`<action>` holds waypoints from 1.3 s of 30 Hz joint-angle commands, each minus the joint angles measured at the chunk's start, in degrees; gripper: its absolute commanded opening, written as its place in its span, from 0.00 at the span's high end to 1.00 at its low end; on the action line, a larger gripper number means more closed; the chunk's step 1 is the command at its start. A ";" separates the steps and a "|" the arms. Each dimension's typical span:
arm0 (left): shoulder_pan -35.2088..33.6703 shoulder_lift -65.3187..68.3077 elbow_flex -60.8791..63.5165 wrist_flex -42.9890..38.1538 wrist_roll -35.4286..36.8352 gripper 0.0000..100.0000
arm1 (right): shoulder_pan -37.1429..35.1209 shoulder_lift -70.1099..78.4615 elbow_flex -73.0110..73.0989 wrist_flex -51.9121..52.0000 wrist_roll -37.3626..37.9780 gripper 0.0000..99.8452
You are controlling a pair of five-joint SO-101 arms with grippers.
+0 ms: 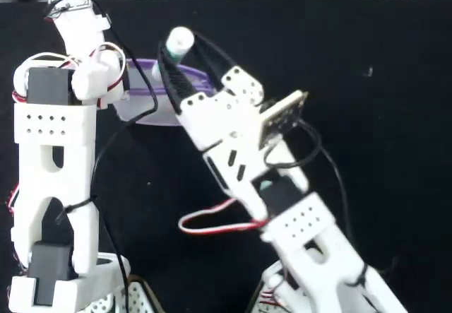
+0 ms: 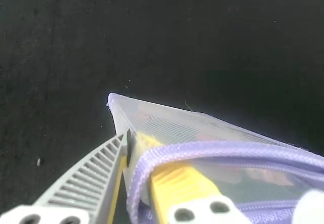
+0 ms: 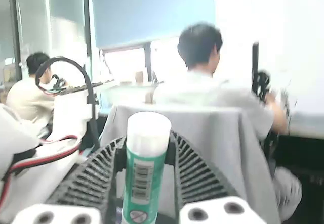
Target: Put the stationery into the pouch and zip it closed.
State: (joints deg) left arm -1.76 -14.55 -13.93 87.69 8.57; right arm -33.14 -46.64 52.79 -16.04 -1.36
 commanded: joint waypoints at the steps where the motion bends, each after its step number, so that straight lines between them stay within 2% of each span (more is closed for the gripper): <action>1: 1.54 -0.70 0.13 -0.70 -0.44 0.97 | -0.18 4.97 -0.31 -6.68 1.41 0.99; 7: 1.54 -0.70 0.13 -0.79 -0.44 0.97 | 1.05 12.09 2.42 -7.47 1.58 0.99; 14: -1.36 -0.70 0.13 -1.23 -0.44 0.97 | 1.05 12.44 6.90 -7.21 1.58 0.97; 16: -1.54 -0.70 0.04 -1.23 -0.44 0.97 | 0.97 12.53 7.08 -7.03 1.41 0.89; 19: -1.54 -0.70 0.04 -1.23 -0.44 0.97 | 0.26 12.44 6.90 -6.95 1.85 0.70; 21: -1.54 -0.70 0.04 -1.23 -0.44 0.97 | -0.26 12.35 6.90 -6.95 5.27 0.62; 26: -1.54 -0.53 0.13 -1.23 -0.44 0.97 | -0.97 4.79 7.69 -4.57 13.54 0.68; 30: -2.95 -0.35 0.13 -2.37 -0.44 0.97 | 0.35 -9.45 7.43 4.66 14.51 0.72; 32: -4.88 -0.09 0.13 -3.25 -0.44 0.97 | 1.23 -17.19 5.14 12.40 14.24 0.73; 35: -7.08 -0.09 0.04 -3.78 -0.44 0.97 | 3.08 -25.10 -4.18 32.97 14.24 0.73; 39: -9.45 -0.09 0.04 -5.01 -0.44 0.97 | 4.66 -23.78 -19.65 59.60 14.51 0.73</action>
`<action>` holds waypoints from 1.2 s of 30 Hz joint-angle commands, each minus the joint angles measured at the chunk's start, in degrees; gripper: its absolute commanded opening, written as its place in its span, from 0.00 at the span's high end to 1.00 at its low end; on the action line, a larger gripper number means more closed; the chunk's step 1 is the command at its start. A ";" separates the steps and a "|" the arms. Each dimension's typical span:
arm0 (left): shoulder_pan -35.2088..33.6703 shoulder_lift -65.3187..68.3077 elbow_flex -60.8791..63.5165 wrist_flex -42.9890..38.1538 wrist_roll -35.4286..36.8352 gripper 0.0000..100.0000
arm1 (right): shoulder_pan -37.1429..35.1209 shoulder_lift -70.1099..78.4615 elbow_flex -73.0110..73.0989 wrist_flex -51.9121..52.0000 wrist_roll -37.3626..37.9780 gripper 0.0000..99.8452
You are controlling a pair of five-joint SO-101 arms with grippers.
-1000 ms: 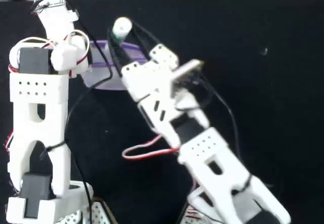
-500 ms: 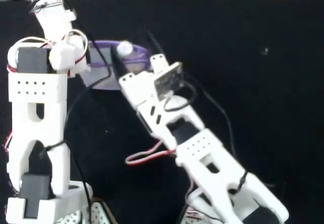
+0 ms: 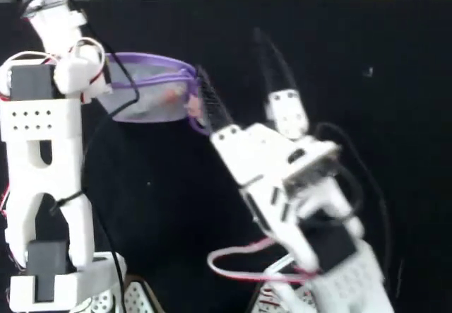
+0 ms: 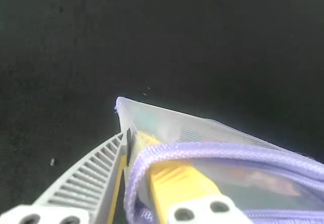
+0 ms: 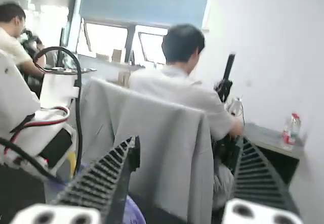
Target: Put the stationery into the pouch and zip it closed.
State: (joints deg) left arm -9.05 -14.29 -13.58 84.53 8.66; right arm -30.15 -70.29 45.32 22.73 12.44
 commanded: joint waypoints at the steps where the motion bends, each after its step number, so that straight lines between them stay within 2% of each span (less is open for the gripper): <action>1: -2.77 -0.35 -0.22 -2.37 -0.53 0.97 | 2.20 1.01 -15.08 26.55 0.70 0.73; 6: -4.88 -0.35 -0.31 -2.90 -0.53 0.97 | 8.62 9.89 -21.14 46.95 0.79 0.73; 13: -4.88 -0.35 -0.31 -2.99 -0.53 0.97 | 16.09 27.38 -14.29 56.70 0.35 0.73; 21: -4.79 -0.35 -0.31 -2.99 -0.53 0.97 | 16.18 32.57 -3.38 56.79 0.79 0.73; 36: -4.70 -0.26 -0.22 -2.99 -0.53 0.97 | 16.53 32.84 13.67 45.01 0.79 0.73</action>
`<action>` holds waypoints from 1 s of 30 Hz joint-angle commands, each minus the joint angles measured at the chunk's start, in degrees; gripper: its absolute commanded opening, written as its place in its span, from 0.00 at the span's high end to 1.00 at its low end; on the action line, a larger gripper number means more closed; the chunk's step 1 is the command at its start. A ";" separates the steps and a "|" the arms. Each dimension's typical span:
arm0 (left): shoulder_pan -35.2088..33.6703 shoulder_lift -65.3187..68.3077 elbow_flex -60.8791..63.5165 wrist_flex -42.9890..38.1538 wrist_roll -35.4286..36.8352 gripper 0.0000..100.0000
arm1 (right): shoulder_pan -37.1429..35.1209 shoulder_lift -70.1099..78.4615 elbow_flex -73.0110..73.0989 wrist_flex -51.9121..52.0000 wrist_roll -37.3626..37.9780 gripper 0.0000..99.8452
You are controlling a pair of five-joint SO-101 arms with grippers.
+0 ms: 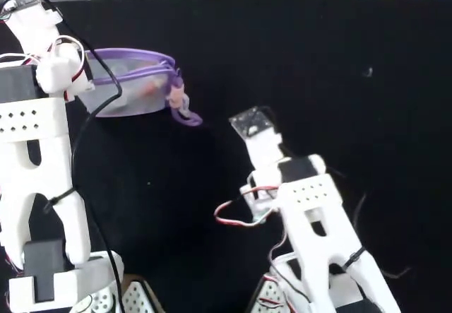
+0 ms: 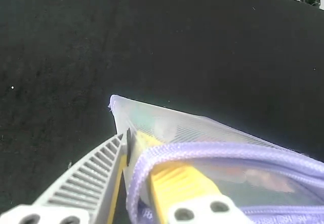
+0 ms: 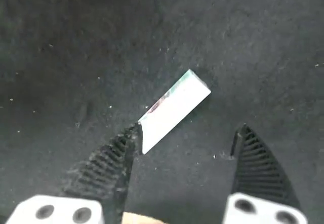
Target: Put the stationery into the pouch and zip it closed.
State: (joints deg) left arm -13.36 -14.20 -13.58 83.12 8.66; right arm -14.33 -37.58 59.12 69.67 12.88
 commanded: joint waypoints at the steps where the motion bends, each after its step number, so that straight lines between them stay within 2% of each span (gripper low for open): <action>1: -0.40 -0.35 -0.22 -1.58 -0.53 0.97 | 0.70 0.13 -0.13 -2.11 0.26 0.73; 7: -0.40 -0.35 -0.22 -1.58 -0.53 0.97 | 0.62 3.38 0.04 -6.86 -0.18 0.73; 11: -0.40 -0.35 -0.22 -1.58 -0.53 0.97 | 0.62 12.88 -0.92 -10.81 -0.26 0.73; 18: -0.40 -0.35 -0.22 -1.58 -0.53 0.97 | 1.05 28.35 -9.36 -10.73 -0.26 0.73; 20: -0.40 -0.35 -0.22 -1.49 -0.53 0.97 | 1.05 30.55 -10.59 -10.64 -0.26 0.78; 25: -0.31 -0.35 -0.22 -1.41 -0.53 0.97 | 0.97 31.87 -12.53 -8.53 0.18 0.99; 30: -0.31 -0.35 -0.22 -1.23 -0.53 0.97 | 1.05 31.60 -12.79 -7.91 0.26 0.98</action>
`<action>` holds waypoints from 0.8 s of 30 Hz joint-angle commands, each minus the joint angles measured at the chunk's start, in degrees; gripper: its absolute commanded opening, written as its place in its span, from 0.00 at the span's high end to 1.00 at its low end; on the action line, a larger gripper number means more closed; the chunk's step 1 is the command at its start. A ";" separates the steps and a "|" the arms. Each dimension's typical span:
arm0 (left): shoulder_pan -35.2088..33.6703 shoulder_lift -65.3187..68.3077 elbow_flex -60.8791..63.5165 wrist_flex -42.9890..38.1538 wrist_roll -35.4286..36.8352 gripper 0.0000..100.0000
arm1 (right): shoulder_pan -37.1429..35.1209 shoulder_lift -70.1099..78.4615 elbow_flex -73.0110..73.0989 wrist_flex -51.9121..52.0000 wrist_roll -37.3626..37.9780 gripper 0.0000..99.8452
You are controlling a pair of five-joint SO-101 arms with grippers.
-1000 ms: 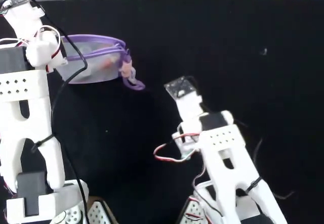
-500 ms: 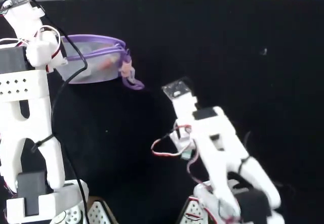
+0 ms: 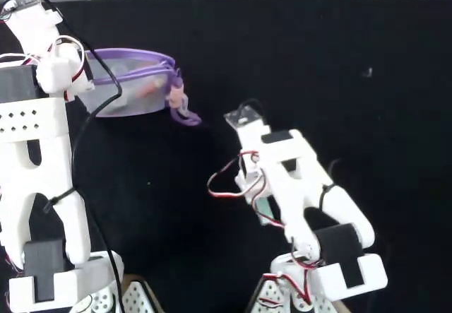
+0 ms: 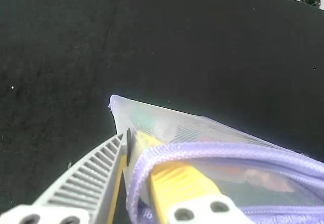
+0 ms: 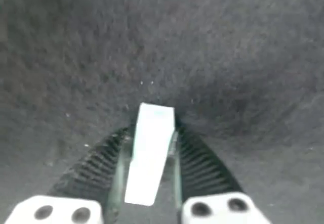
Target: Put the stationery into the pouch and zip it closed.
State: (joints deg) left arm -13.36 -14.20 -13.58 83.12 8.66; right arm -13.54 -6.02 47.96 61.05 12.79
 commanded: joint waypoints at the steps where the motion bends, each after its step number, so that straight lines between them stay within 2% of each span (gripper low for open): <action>1: -0.31 -0.35 -0.22 -1.32 -0.53 0.97 | 0.26 -0.04 -2.07 0.70 0.35 0.99; 7: 1.71 -0.35 0.22 -1.05 -0.53 0.97 | 0.26 -0.04 -11.12 6.24 0.35 0.99; 17: 5.85 -0.53 2.33 -1.32 -0.62 0.97 | 0.35 -0.84 -42.24 26.11 0.00 0.99; 24: 5.93 -0.97 2.33 -1.14 -0.53 0.97 | -0.09 -10.15 -57.98 28.75 0.00 0.99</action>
State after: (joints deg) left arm -9.05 -14.46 -11.30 82.77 8.57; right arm -13.63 -10.24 -2.77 89.36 12.88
